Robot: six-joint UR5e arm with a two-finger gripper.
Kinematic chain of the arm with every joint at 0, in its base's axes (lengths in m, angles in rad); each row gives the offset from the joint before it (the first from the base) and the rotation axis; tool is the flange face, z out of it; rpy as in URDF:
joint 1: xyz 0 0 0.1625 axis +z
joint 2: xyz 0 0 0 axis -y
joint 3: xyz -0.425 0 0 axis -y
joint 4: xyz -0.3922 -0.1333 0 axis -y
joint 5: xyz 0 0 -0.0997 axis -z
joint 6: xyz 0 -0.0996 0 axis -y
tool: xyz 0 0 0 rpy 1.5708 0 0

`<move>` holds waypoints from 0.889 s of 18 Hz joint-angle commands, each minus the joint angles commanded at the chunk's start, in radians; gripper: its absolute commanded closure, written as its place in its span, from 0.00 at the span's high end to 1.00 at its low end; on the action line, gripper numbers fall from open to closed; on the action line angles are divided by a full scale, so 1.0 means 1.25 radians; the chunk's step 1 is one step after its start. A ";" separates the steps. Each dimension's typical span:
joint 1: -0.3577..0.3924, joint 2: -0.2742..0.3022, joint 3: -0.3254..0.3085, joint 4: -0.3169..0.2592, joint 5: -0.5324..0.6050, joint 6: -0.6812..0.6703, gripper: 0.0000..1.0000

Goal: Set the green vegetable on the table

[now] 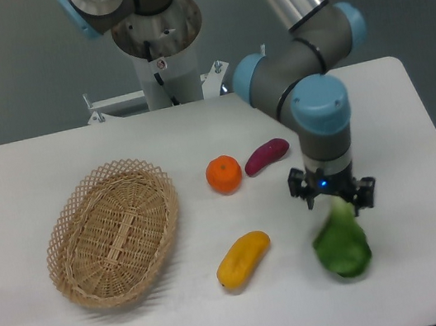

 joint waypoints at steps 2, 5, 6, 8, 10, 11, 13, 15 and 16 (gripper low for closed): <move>0.031 -0.007 0.056 -0.094 0.001 0.059 1.00; 0.059 -0.015 0.089 -0.132 -0.006 0.097 1.00; 0.069 -0.015 0.092 -0.132 -0.013 0.114 1.00; 0.088 -0.016 0.101 -0.133 -0.021 0.156 1.00; 0.110 -0.016 0.112 -0.134 -0.028 0.201 1.00; 0.118 -0.017 0.114 -0.137 -0.028 0.222 1.00; 0.129 -0.021 0.125 -0.146 -0.028 0.246 1.00; 0.146 -0.033 0.150 -0.163 -0.031 0.260 1.00; 0.149 -0.042 0.166 -0.172 -0.031 0.270 1.00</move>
